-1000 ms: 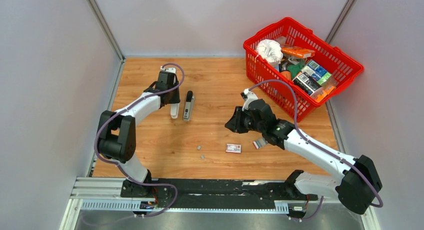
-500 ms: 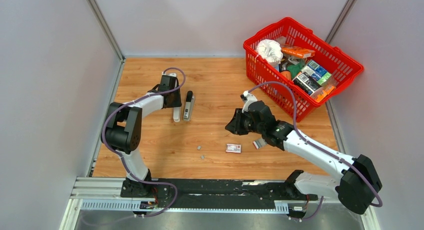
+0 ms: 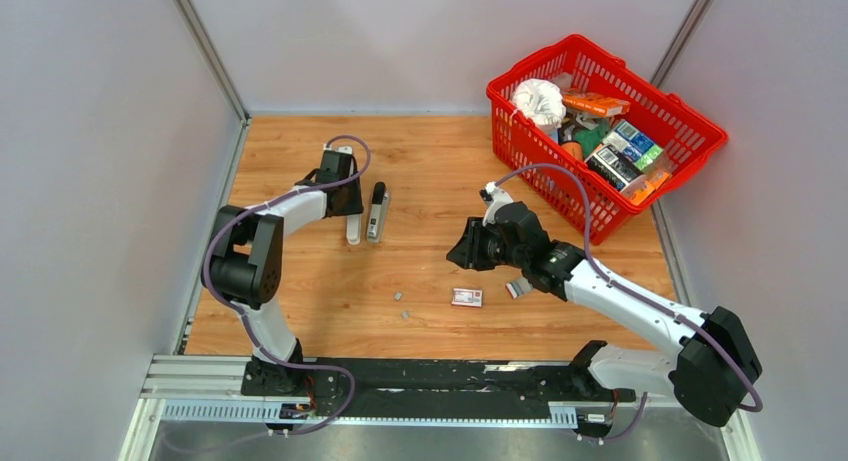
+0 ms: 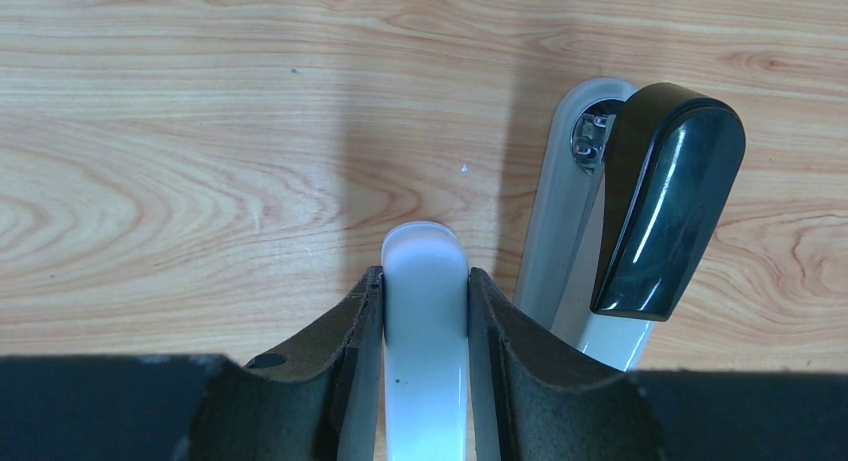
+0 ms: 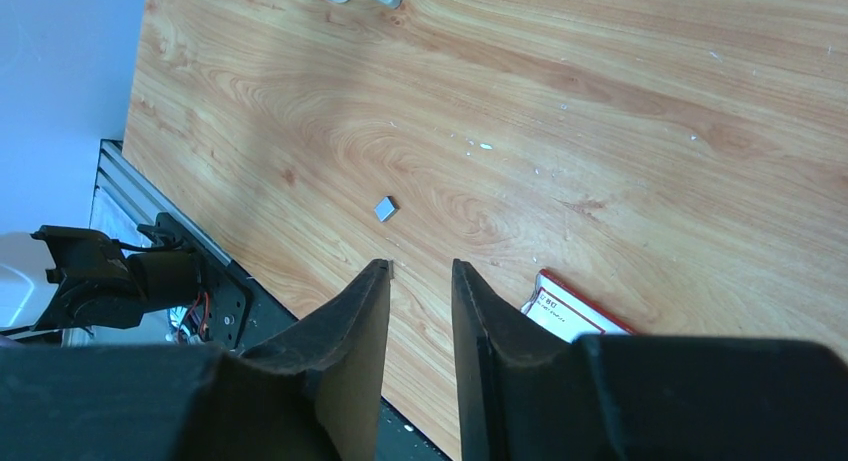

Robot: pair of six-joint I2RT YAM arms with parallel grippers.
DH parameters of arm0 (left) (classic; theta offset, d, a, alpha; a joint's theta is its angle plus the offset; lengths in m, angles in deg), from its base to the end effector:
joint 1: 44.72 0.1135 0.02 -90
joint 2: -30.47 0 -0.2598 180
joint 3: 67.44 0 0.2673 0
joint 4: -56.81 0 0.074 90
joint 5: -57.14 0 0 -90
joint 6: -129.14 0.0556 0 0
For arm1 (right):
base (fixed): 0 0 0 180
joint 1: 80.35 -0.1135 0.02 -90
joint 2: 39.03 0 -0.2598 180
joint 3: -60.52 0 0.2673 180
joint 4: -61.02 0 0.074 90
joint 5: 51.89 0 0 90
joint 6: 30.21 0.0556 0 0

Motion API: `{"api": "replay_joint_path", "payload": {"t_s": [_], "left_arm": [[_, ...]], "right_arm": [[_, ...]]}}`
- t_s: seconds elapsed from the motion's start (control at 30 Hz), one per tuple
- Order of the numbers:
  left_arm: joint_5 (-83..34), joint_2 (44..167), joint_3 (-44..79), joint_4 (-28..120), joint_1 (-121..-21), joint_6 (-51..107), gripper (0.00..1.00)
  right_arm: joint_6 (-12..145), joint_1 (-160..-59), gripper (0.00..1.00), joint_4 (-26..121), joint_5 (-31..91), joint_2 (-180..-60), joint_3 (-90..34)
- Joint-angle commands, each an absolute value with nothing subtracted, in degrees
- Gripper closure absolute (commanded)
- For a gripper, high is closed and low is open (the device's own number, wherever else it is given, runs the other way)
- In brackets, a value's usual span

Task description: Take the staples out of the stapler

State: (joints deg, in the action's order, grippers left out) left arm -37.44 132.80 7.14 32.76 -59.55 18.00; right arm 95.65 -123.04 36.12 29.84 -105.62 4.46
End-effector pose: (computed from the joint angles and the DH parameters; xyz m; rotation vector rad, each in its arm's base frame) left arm 0.3801 -0.0961 0.1411 -0.1707 2.4728 -0.1707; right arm 0.2038 0.1989 0.2283 -0.2262 2.3281 0.8941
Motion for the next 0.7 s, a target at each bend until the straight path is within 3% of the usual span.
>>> {"api": "replay_joint_path", "payload": {"t_s": [0.0,0.33,0.53,0.67], "left_arm": [[-35.0,133.0,6.2,30.7,-59.6,17.7,0.72],[-34.4,126.6,7.0,28.7,-59.5,18.7,0.65],[-34.3,123.5,6.9,28.6,-59.6,19.1,0.47],[-34.5,121.6,7.3,27.9,-59.6,19.5,0.23]], "right_arm": [[96.1,-123.3,0.66,37.9,30.1,-104.9,4.1],[96.7,-123.4,0.54,37.0,30.6,-103.5,4.2],[96.4,-123.4,0.41,35.7,31.6,-102.7,4.0],[96.0,-123.4,0.38,34.4,32.2,-102.4,3.3]]}}
